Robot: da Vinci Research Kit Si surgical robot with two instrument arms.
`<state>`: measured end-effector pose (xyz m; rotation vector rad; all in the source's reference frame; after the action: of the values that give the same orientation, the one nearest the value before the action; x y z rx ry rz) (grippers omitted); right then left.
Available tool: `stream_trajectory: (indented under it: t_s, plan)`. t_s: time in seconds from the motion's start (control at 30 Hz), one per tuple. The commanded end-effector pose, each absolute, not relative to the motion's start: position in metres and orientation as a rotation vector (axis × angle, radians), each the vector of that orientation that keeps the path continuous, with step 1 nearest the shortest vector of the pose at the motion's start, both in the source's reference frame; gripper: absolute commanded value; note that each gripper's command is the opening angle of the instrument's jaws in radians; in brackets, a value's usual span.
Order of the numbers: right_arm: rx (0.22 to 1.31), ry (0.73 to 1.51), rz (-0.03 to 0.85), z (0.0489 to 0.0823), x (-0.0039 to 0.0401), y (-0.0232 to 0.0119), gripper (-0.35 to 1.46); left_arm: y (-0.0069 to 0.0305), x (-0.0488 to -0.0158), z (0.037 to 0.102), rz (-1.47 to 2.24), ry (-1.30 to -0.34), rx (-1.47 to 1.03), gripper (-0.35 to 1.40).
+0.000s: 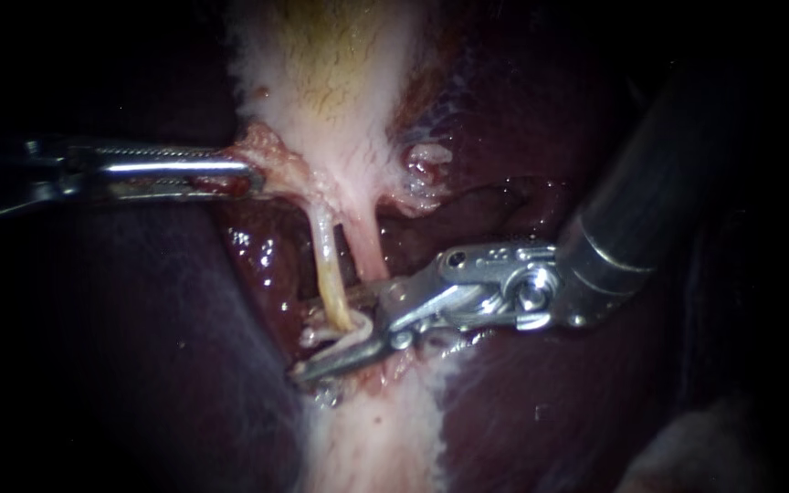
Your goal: Clipping second clip left tube
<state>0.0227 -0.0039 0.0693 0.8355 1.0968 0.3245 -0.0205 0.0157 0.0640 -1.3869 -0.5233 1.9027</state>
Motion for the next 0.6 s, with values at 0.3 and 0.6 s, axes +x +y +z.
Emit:
stream_trajectory:
  t_s: [0.3,0.6]
  plan:
    - [0.933,1.18,0.33,0.0665,0.023,-0.0056,0.49,0.0157,-0.0204,0.064,1.903,-0.524,-1.388,-0.35]
    - [1.026,1.214,0.274,0.064,0.0241,-0.0069,0.47,0.0157,-0.0204,0.0641,1.903,-0.525,-1.388,-0.35]
